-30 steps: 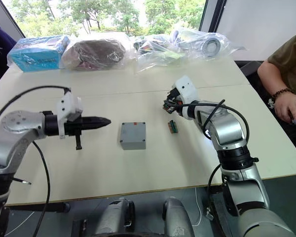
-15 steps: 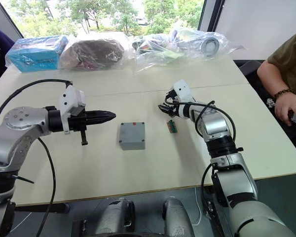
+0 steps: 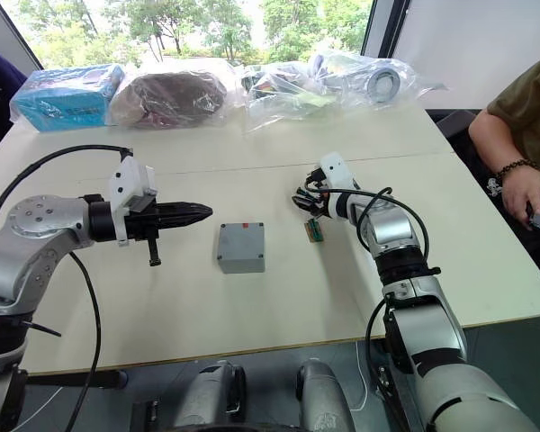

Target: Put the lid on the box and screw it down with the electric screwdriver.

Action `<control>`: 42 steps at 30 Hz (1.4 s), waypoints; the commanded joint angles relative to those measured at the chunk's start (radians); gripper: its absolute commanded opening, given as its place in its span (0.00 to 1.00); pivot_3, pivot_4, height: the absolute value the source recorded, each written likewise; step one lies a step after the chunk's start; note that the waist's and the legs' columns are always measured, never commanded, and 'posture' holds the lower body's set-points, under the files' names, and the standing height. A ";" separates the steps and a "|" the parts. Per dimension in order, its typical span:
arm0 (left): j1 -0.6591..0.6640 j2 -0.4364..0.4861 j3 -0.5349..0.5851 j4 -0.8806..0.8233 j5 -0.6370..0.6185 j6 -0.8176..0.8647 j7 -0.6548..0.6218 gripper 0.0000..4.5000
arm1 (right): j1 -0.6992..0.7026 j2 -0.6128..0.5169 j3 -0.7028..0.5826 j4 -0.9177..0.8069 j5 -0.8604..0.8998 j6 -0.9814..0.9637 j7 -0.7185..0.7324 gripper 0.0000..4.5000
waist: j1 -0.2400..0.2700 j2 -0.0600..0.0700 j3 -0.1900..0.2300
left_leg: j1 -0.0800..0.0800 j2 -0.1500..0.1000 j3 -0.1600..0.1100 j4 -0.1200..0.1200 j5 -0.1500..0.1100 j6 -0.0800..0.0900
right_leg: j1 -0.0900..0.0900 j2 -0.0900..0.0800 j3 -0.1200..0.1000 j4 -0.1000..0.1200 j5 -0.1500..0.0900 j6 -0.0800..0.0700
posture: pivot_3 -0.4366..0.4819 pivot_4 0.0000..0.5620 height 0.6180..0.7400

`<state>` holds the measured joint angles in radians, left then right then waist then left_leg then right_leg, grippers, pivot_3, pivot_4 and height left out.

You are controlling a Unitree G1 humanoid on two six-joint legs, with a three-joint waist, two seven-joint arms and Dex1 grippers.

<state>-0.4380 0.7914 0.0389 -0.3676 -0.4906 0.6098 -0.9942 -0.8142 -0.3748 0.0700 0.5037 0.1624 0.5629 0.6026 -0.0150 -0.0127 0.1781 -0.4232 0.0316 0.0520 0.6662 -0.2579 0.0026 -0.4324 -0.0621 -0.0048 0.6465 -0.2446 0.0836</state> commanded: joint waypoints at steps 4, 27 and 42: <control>-0.007 0.013 0.010 -0.024 -0.007 -0.006 0.003 0.00 | -0.041 0.007 -0.028 -0.003 0.010 0.006 0.007 0.52 | -0.001 0.000 0.000 | 0.000 0.000 0.000 0.000 0.000 0.000 | 0.000 0.000 0.000 0.000 0.000 0.000 | 0.48 0.27 1.00; 0.023 0.029 0.018 -0.032 -0.009 -0.004 0.000 0.00 | -0.069 -0.072 -0.029 -0.275 0.054 0.205 0.074 0.01 | 0.000 0.000 0.000 | 0.000 0.000 0.000 0.000 0.000 0.000 | 0.000 0.000 0.000 0.000 0.000 0.000 | 0.48 0.27 1.00; 0.146 0.101 0.065 -0.038 -0.013 -0.029 -0.025 0.00 | 0.033 -0.076 0.093 -0.777 0.217 0.534 0.115 0.01 | 0.008 0.000 0.000 | 0.000 0.000 -0.001 -0.001 0.000 0.000 | -0.001 -0.001 0.000 0.000 0.000 -0.001 | 0.48 0.27 1.00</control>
<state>-0.2830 0.8828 0.0665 -0.3831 -0.4914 0.5989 -1.0214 -0.7773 -0.4482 0.1761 -0.2333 0.3691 1.0931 0.7294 -0.0074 -0.0125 0.1783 -0.4235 0.0316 0.0508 0.6657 -0.2580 0.0026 -0.4331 -0.0634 -0.0049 0.6467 -0.2450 0.0830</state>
